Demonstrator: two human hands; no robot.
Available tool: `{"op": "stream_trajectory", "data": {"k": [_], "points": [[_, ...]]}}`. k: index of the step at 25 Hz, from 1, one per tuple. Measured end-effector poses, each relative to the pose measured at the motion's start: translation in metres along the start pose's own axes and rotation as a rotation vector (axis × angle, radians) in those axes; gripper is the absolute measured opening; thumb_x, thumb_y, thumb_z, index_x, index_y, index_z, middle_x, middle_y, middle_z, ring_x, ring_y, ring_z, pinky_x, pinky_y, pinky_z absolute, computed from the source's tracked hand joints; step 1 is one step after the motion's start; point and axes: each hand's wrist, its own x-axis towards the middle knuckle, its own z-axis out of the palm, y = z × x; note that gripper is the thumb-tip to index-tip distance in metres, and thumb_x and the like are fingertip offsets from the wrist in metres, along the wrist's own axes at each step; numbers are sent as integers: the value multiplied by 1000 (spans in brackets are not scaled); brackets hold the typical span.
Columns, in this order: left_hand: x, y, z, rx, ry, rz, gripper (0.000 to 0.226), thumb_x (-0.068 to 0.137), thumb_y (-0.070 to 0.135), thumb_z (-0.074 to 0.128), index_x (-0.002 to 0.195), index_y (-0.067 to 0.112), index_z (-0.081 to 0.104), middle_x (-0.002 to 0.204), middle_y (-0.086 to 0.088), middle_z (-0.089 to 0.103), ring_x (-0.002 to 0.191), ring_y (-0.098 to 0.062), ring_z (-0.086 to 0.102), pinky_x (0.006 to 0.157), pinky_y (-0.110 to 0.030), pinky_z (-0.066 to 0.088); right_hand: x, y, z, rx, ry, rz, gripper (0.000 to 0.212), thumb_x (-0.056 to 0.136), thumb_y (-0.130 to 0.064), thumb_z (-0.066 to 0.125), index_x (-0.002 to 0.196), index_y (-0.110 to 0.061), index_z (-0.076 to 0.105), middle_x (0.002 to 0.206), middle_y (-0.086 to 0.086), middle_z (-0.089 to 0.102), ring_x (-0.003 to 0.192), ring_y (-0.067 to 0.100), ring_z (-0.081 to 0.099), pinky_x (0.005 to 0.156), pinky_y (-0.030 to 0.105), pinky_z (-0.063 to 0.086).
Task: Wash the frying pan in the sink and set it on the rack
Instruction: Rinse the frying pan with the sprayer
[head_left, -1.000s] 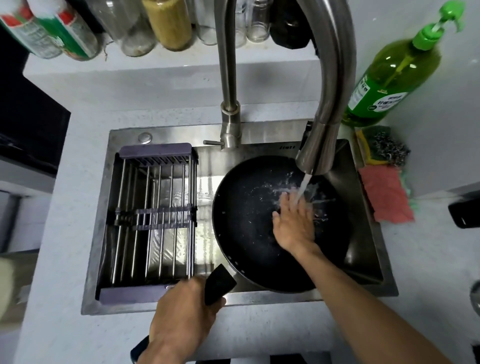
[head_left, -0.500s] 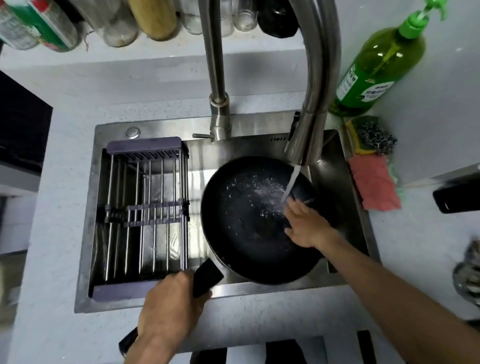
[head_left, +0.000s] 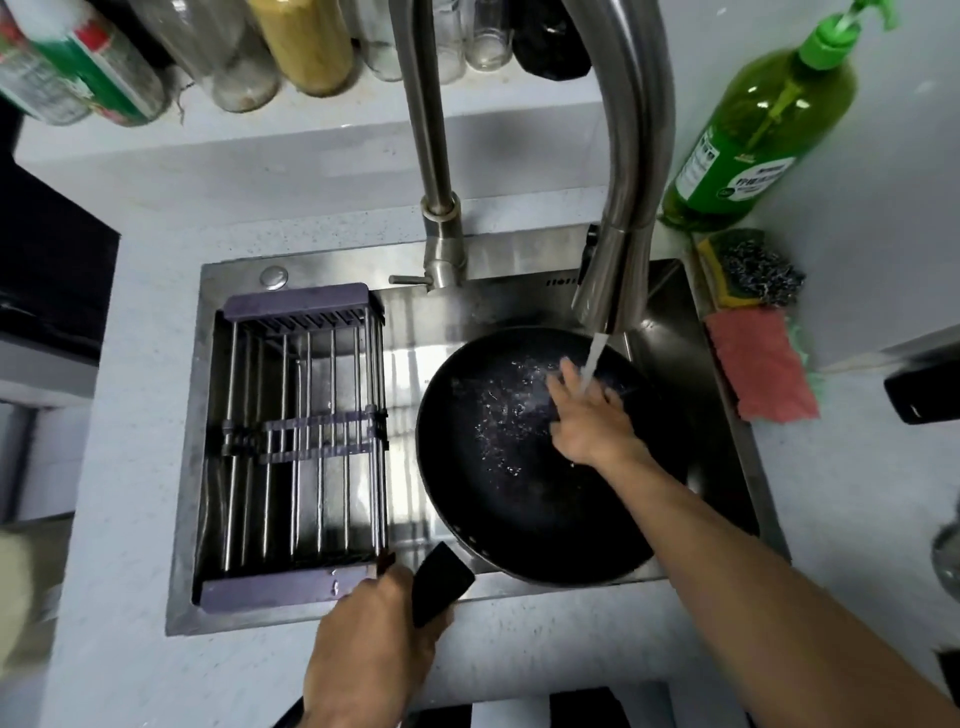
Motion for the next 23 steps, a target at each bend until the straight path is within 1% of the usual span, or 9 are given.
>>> {"op": "stream_trajectory", "data": {"k": [2, 4, 6, 8, 12, 15, 18, 21, 23], "points": [[1, 2, 2, -24, -3, 7, 42, 73, 66, 64, 91, 28, 61, 89, 1, 71, 87, -19, 68, 68, -30, 51, 0, -54, -3, 151, -13, -110, 78, 102, -36, 45, 159, -22, -6, 165, 1, -23, 153, 32, -8, 124, 48, 6], [10, -1, 0, -38, -15, 22, 42, 72, 66, 66, 82, 25, 62, 80, 1, 70, 80, -20, 68, 60, -31, 48, -19, -83, 21, 177, -177, -302, 74, 102, -36, 43, 160, -25, -3, 165, -5, -19, 154, 26, -5, 123, 41, 3], [16, -6, -5, -59, -17, 25, 39, 72, 62, 69, 77, 25, 61, 74, 1, 69, 74, -21, 68, 54, -29, 42, -45, -57, 34, 148, -383, -395, 65, 103, -33, 40, 159, -30, 8, 166, -11, -11, 153, 15, -5, 120, 31, 0], [18, -6, -6, -55, 1, 29, 36, 74, 59, 70, 78, 24, 62, 74, -1, 70, 74, -22, 68, 53, -29, 40, -59, -12, 25, 45, -471, -308, 57, 102, -31, 38, 157, -34, 23, 166, -13, 1, 154, 15, 3, 122, 32, 3], [15, -2, -1, -19, 43, 17, 41, 77, 64, 65, 85, 24, 63, 81, -2, 71, 80, -24, 69, 59, -31, 47, -67, 27, 3, -350, -276, -94, 52, 97, -29, 39, 148, -19, 44, 161, 2, 30, 145, 26, 33, 116, 36, 29], [17, -2, -1, -18, 48, 4, 42, 78, 64, 64, 87, 23, 63, 82, -2, 71, 81, -25, 68, 59, -30, 46, -75, 21, 10, -239, -332, -194, 51, 102, -38, 33, 151, -24, 40, 163, -5, 25, 148, 23, 26, 118, 34, 19], [14, 1, -4, 31, 79, 10, 38, 80, 61, 63, 90, 24, 64, 82, 0, 71, 78, -23, 69, 56, -29, 41, -83, 18, 21, -303, -264, -262, 52, 104, -34, 30, 150, -13, 40, 162, 6, 29, 146, 24, 27, 115, 32, 21], [13, 4, -4, 125, 93, 10, 33, 83, 55, 63, 93, 24, 63, 83, -1, 71, 78, -24, 69, 57, -30, 40, -82, 16, 17, -135, -325, -270, 48, 105, -30, 29, 148, -15, 44, 162, 0, 29, 148, 18, 26, 117, 28, 19], [16, 2, -4, 138, 86, 11, 32, 83, 53, 63, 93, 23, 63, 85, -1, 71, 79, -24, 68, 58, -31, 42, -83, 18, 11, -87, -273, -209, 37, 102, -33, 36, 121, -19, 65, 146, 5, 52, 133, 21, 47, 107, 31, 35]]}}
